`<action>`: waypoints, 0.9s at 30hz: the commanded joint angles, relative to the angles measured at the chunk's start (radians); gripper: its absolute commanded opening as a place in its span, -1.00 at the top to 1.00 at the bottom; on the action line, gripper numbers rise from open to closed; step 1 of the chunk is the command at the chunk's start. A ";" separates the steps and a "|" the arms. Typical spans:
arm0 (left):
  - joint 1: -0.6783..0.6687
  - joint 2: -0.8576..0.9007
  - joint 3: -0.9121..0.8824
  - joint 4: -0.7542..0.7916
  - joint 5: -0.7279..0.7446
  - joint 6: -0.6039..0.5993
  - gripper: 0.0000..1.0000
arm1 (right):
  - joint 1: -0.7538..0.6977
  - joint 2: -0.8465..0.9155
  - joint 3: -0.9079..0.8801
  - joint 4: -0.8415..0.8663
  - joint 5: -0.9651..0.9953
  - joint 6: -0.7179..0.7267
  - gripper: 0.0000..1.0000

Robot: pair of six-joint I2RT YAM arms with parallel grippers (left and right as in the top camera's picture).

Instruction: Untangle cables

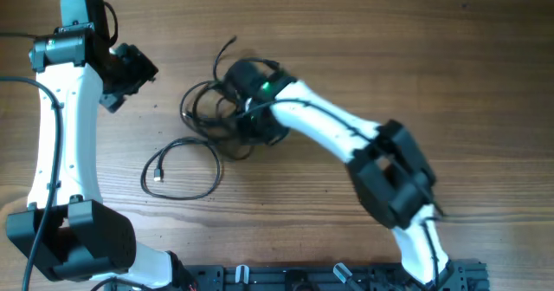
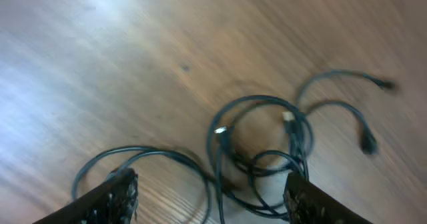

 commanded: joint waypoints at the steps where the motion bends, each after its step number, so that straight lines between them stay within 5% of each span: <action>1: 0.000 -0.003 -0.008 0.039 0.270 0.204 -0.40 | -0.092 -0.323 0.117 -0.091 -0.158 -0.352 0.91; 9: -0.005 -0.003 -0.008 0.109 0.761 0.409 -0.39 | -0.230 -0.583 0.117 -0.108 -0.257 -0.371 0.91; 15: -0.118 -0.003 -0.008 0.153 0.761 0.409 -0.47 | -0.291 -0.587 0.210 -0.150 -0.547 -0.424 0.91; 22: -0.305 0.048 -0.009 0.173 0.482 0.409 -0.48 | -0.295 -0.590 0.274 -0.222 -0.484 -0.431 0.91; 27: -0.364 0.152 -0.020 0.172 0.480 0.477 -0.35 | -0.295 -0.590 0.274 -0.241 -0.483 -0.431 0.91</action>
